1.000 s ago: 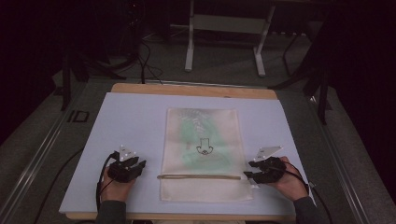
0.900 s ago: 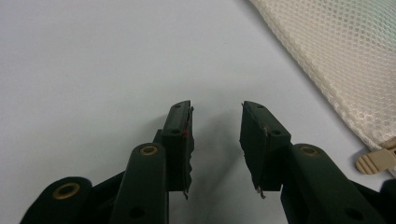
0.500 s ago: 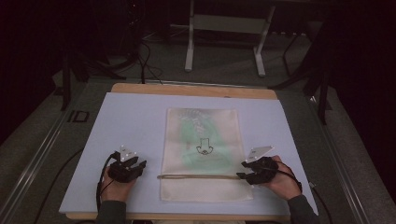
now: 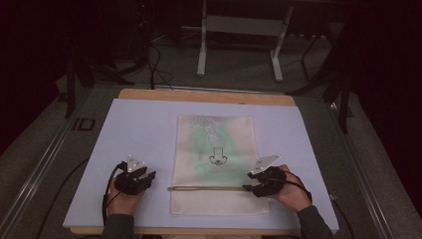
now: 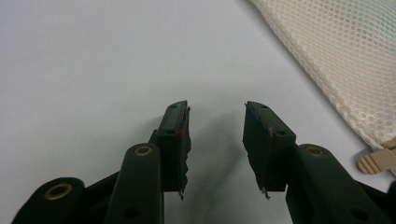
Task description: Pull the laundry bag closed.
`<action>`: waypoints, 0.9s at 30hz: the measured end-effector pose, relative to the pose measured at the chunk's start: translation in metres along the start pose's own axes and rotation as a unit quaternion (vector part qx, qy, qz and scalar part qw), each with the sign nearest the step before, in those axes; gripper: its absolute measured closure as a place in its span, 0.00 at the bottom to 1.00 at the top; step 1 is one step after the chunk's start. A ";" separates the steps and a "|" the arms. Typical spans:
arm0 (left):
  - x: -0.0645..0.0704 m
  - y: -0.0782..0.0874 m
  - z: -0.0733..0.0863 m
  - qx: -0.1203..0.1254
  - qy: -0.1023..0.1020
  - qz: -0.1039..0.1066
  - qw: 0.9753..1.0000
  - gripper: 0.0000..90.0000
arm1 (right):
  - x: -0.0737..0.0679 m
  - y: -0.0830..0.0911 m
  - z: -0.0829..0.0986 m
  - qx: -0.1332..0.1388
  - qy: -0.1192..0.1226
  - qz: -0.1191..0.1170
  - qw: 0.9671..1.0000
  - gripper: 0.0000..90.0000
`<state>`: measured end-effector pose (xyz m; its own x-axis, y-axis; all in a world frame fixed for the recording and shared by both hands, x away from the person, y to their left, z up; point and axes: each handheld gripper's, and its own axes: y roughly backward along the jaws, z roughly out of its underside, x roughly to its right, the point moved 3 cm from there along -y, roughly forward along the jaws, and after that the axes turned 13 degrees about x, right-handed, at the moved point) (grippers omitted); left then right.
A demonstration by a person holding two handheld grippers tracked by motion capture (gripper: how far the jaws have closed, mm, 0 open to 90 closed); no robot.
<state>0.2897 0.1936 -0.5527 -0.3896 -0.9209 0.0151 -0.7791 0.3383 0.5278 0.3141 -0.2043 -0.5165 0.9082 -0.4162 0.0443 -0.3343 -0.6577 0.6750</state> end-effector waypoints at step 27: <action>0.001 0.001 -0.001 0.003 -0.004 0.003 1.000 0.66 | -0.017 -0.028 -0.026 0.010 0.030 -0.033 0.999 0.57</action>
<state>0.2887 0.1931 -0.5515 -0.3990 -0.9169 0.0112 -0.7791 0.3454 0.5232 0.3144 -0.1624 -0.5171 0.9414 -0.3343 0.0449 -0.2784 -0.6951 0.6628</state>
